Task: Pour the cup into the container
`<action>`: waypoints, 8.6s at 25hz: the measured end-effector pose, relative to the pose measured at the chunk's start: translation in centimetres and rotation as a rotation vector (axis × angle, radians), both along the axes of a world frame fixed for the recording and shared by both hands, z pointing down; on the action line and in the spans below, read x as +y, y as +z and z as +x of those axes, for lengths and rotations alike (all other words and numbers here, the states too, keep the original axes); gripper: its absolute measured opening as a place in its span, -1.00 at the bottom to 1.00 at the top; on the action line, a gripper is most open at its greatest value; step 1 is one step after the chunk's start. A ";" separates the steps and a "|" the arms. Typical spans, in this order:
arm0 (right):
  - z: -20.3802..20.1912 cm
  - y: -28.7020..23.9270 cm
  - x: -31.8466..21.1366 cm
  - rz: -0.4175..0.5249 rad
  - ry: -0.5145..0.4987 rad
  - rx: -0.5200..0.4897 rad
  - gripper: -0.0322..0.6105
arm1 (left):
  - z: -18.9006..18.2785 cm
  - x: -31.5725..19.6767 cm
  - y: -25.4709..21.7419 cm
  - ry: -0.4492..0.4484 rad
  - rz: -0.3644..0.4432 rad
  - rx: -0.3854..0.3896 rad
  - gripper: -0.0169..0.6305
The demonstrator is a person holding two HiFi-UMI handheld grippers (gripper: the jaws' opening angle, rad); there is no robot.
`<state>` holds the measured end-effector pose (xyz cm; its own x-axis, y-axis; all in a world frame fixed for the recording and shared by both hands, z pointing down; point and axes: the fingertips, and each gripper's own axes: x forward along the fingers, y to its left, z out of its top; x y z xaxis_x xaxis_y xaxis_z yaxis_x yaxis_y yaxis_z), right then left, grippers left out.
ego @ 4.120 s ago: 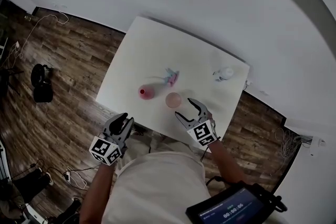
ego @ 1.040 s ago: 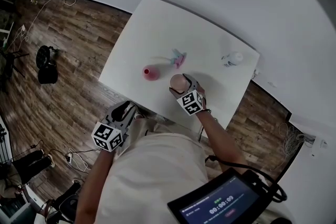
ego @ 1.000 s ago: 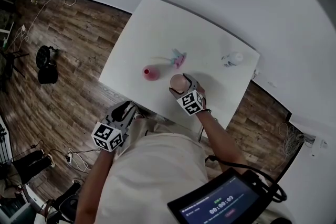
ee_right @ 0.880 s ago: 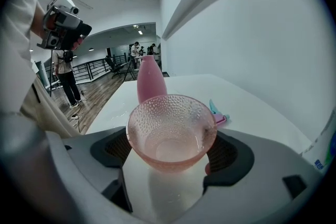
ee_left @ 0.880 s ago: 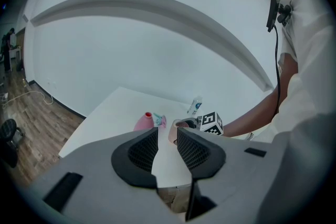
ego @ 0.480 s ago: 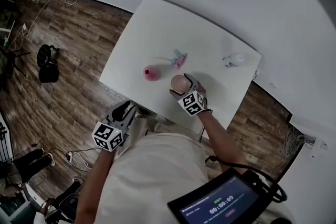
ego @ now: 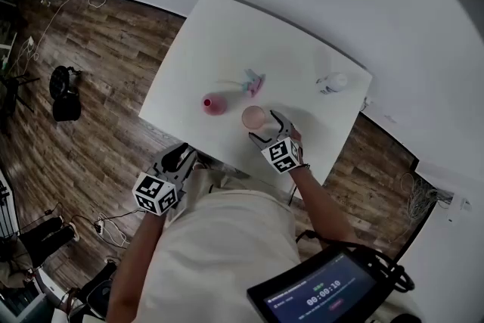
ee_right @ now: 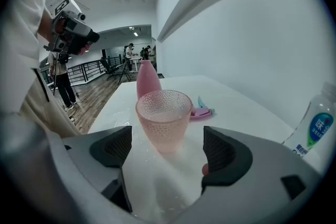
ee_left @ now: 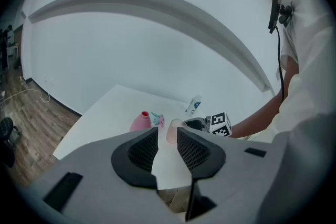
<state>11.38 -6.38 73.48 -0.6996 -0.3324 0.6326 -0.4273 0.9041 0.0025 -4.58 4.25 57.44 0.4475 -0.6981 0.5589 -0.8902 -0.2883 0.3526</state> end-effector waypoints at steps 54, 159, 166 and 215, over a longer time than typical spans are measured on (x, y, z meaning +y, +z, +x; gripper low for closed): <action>7.4 -7.7 3.4 0.032 0.240 -0.025 0.41 | -1.3 0.8 0.6 -0.036 -0.019 -0.016 -0.62; -1.0 -1.7 -0.9 0.041 0.008 0.022 0.41 | -3.2 0.2 2.1 -0.112 -0.064 -0.006 -0.62; -1.5 -1.6 -0.9 0.035 0.002 0.021 0.41 | -3.4 0.2 2.3 -0.114 -0.068 -0.004 -0.62; -5.4 0.8 -2.2 0.016 -0.001 0.004 0.40 | -5.0 0.2 3.1 -0.129 -0.105 -0.006 -0.62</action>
<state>5.98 -8.60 74.24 -0.6973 -0.3411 0.6304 -0.4259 0.9046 0.0184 -9.56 4.50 60.54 0.3539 -0.6873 0.6343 -0.9198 -0.1329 0.3691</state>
